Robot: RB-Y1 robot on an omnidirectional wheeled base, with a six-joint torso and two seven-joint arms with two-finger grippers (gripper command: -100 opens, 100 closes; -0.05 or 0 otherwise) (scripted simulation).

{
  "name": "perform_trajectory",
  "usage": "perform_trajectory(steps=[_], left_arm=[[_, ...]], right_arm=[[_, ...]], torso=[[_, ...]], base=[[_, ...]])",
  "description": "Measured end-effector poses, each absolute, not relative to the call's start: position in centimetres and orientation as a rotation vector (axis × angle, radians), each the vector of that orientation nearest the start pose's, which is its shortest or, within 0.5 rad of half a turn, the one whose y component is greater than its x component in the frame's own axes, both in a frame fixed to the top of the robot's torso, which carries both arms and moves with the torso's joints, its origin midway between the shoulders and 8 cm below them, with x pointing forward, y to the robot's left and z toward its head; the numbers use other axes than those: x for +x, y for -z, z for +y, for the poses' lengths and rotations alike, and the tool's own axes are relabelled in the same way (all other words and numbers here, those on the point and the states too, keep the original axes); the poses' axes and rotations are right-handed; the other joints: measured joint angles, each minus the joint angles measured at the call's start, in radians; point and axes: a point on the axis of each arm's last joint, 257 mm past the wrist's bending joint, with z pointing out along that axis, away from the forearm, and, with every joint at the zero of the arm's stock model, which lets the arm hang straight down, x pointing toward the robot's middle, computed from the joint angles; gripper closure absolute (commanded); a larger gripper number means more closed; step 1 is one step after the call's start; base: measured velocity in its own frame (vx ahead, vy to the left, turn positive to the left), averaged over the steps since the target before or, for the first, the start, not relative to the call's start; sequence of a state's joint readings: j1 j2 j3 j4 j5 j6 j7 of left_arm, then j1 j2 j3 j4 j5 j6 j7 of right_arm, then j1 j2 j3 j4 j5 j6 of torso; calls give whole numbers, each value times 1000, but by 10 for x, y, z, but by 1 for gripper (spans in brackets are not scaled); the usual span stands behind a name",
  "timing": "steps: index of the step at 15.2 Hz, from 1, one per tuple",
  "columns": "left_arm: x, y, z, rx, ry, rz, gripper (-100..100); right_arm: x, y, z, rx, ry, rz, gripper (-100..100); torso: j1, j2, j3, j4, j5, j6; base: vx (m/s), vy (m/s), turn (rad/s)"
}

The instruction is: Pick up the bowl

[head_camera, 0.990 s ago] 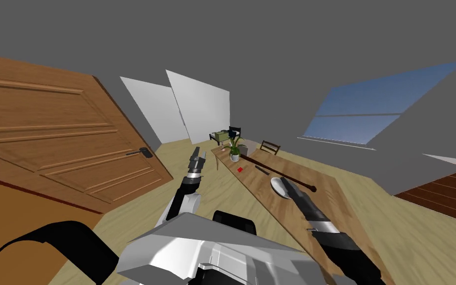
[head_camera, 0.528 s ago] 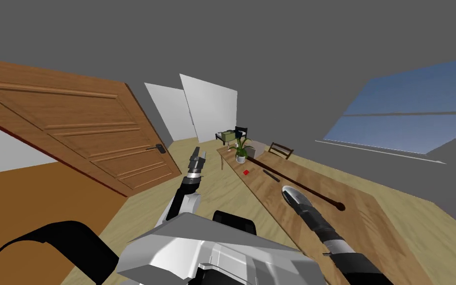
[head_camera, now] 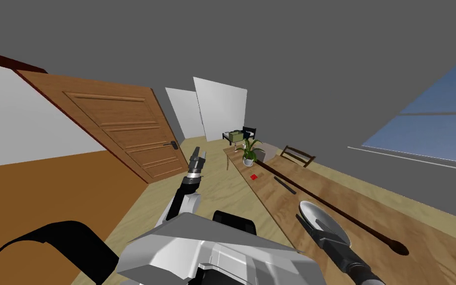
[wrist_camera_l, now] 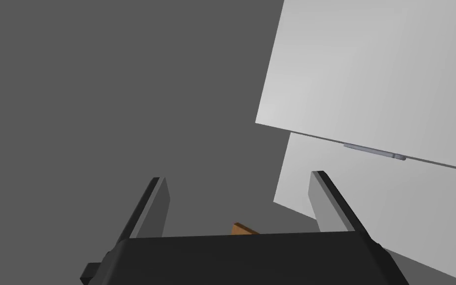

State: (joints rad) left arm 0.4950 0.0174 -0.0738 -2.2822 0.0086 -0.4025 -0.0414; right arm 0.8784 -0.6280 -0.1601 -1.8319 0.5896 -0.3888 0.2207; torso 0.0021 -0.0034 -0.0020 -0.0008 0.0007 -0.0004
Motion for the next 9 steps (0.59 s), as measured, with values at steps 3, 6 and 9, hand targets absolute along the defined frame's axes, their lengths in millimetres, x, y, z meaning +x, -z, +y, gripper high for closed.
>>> perform_trajectory(steps=[3,6,9], left_arm=[[363,-7,255,-716,1325,701,0],[363,-7,255,-716,1325,701,0],[363,-7,255,-716,1325,701,0]], right_arm=[[229,339,-435,15,-112,2054,-100],[201,362,-458,-50,-34,2148,-100],[168,384,-482,-110,44,2245,-100]], torso=[[0,0,0,0,0,1],[0,1,0,0,0,-1],[-1,1,0,0,0,0]], base=[[47,14,150],[47,14,258],[53,4,226]])
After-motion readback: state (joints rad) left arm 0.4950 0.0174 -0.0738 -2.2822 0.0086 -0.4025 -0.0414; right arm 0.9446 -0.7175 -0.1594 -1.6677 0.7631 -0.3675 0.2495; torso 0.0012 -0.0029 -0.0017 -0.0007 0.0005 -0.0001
